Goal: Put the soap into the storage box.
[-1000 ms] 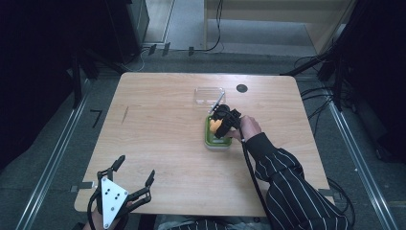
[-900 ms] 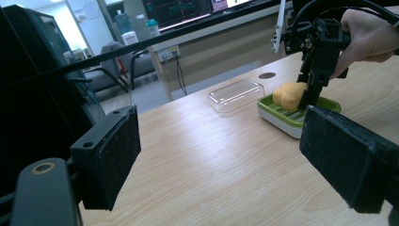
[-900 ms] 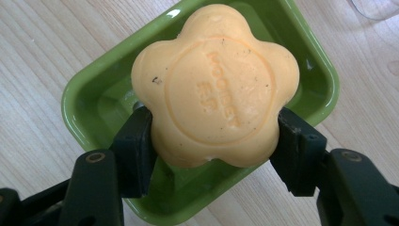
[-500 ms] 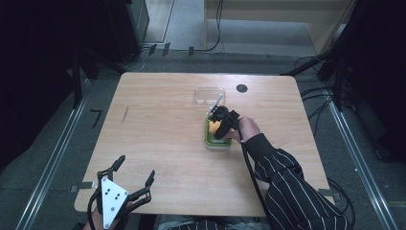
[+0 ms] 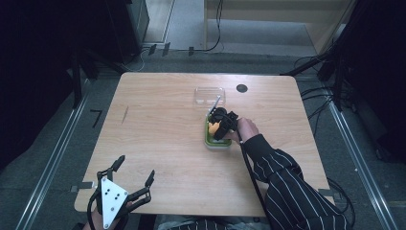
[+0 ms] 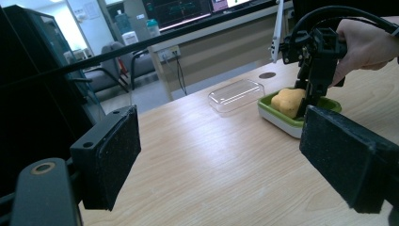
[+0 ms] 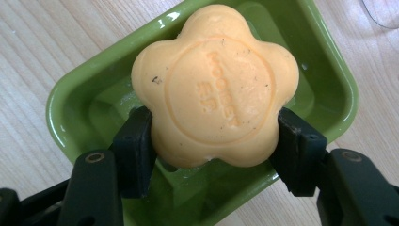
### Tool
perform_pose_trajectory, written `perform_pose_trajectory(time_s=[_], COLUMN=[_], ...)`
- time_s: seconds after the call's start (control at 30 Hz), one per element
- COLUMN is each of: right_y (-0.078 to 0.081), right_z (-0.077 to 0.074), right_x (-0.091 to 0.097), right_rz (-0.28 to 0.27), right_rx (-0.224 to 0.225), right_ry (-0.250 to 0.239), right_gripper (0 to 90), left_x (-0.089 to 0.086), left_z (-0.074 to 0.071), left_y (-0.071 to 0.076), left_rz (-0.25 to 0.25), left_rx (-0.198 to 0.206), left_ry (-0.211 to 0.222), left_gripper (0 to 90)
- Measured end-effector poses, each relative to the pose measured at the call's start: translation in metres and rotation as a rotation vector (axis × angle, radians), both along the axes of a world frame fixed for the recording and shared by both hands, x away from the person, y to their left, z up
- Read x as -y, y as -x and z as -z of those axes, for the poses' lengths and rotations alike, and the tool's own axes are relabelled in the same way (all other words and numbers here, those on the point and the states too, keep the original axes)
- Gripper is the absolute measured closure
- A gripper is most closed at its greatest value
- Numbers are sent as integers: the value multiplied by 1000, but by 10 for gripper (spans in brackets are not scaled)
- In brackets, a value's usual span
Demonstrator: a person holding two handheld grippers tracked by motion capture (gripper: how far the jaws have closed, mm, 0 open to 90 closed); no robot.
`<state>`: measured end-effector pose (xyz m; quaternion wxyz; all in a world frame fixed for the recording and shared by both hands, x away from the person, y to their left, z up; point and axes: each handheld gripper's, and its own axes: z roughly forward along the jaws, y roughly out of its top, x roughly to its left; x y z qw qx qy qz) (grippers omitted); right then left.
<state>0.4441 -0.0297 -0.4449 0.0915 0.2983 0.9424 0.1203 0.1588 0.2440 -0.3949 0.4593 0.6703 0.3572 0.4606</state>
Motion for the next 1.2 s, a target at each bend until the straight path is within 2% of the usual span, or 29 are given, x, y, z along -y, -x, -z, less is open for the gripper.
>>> perform_pose_trajectory(time_s=[0.4, 0.6, 0.87, 0.93, 1.2], right_y=[0, 1, 4, 5, 10], right_z=[4, 0, -5, -8, -16], right_x=[-1, -1, -1, -1, 4], right_rz=[-18, -23, -16, -20, -4], right_rx=[0, 9, 22, 24, 28], right_ry=[18, 20, 14, 25, 14], right_gripper=[386, 383, 302, 288, 161], left_x=[0, 0, 0, 0, 2], left_z=[0, 0, 0, 0, 0], left_y=[0, 0, 0, 0, -2], left_rz=[1, 1, -1, 1, 10], left_rx=[0, 0, 0, 3, 3], left_ry=[-1, -2, 0, 0, -1], left_gripper=[130, 130, 130, 130, 130])
